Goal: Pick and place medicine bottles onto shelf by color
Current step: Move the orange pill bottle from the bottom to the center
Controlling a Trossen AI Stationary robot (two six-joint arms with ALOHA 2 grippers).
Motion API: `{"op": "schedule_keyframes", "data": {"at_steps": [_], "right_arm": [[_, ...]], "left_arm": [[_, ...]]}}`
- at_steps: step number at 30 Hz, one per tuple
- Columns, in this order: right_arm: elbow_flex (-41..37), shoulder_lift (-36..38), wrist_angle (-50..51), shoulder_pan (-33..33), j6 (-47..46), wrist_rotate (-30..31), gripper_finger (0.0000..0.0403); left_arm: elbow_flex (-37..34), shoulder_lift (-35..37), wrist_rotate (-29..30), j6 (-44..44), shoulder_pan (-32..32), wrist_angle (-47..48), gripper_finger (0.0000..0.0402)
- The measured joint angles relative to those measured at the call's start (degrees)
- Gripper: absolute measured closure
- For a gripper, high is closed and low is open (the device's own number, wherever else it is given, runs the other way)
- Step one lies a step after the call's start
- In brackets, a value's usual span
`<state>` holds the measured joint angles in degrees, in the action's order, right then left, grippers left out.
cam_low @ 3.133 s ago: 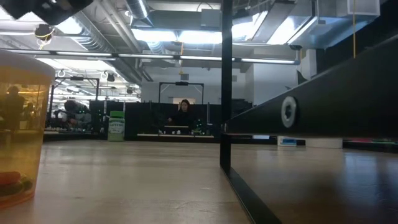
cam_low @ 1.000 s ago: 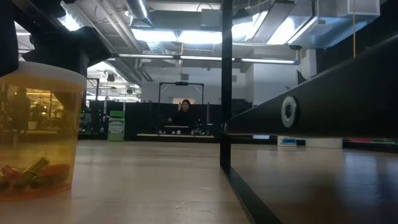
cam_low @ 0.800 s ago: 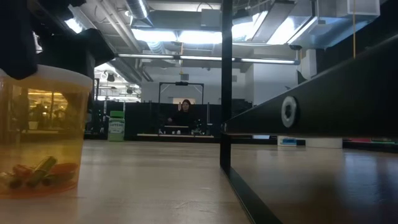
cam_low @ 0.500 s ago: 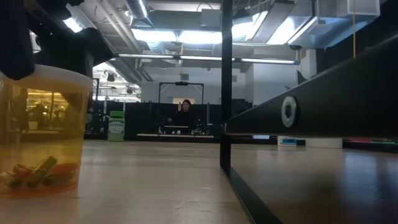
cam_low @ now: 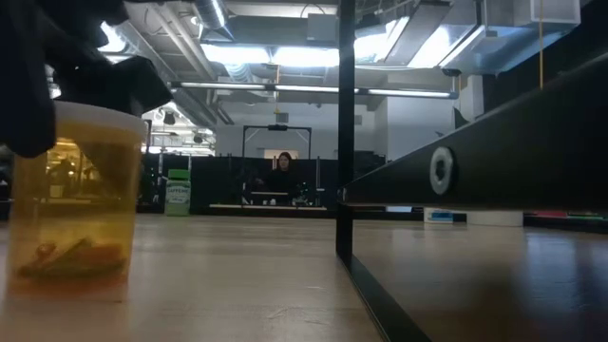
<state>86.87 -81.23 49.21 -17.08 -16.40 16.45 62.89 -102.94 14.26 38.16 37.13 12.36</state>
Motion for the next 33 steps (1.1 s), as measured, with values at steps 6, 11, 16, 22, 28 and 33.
{"op": "schedule_keyframes", "data": {"at_steps": [6, 11, 16, 22, 28, 33], "right_arm": [[0.0, 0.0, -0.13, 0.0, 0.09, 0.02, 0.0135], [0.0, 0.0, -0.13, 0.0, 0.13, 0.42, 0.0135], [0.0, 0.0, -0.13, -0.02, 0.15, 0.42, 0.0135], [0.0, 0.0, -0.11, 0.0, 0.18, 0.44, 0.0135], [0.0, 0.18, 0.23, 0.0, 1.72, 0.42, 0.0135], [0.0, 0.88, 0.22, 0.0, 3.3, 0.44, 0.0135]], "left_arm": [[0.05, 0.04, -0.02, 0.37, -0.48, 0.36, 0.0173], [0.05, 0.04, 0.28, 0.41, -0.48, 0.35, 0.0206], [0.05, 0.13, 1.25, 0.5, -0.7, 0.54, 0.0211], [0.03, 1.29, 0.97, 1.2, -1.2, 1.87, 0.021], [-0.04, 6.2, 1.29, 6.21, -3.36, 9.99, 0.021], [-0.04, 10.68, 1.39, 6.78, -6.43, 15.08, 0.021]]}}
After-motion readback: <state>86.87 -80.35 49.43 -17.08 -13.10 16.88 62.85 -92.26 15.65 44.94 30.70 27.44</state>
